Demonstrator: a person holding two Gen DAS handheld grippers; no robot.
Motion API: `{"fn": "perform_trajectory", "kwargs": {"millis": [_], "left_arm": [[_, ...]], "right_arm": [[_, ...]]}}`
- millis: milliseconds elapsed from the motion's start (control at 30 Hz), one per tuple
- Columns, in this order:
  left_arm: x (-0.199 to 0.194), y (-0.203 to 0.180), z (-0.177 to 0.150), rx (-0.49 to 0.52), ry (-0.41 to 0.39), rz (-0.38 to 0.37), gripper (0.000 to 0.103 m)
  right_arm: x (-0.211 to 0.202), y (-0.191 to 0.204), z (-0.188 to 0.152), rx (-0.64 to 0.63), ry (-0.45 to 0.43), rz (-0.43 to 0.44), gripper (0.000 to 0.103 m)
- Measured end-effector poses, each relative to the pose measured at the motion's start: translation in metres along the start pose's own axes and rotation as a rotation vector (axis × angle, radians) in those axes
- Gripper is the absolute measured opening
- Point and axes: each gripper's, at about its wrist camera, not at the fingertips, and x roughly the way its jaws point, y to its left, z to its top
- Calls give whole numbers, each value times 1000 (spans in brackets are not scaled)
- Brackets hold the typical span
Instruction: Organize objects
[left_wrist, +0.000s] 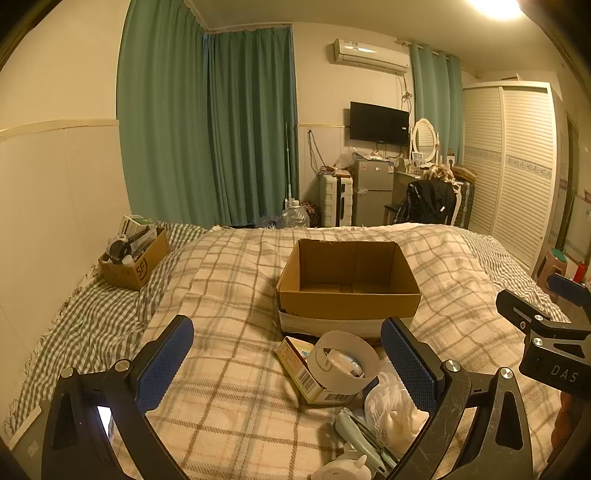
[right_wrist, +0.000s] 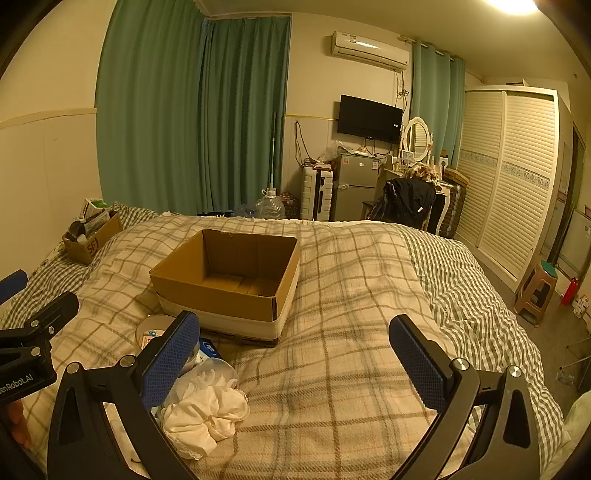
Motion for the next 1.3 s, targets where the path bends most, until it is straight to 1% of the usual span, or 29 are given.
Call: {"fn": "perform_trajectory", "kwargs": {"millis": [633,1033,1167,1300], "left_arm": [[-1,-1,1,-2,0,-3,103],[-11,-4,7,4,-2,-11,103],[-12,-7,3,6,4,-19,103],[-8,-12,-7,28,28,-18,103]], "right_arm": [[-4,2,4,-4,-8,3,103],[-18,1,11,-7,-33,-1,103],[-23,2,9,-18,-33,-2,103],[-21,-1,5,-22,-18,-6,103]]}}
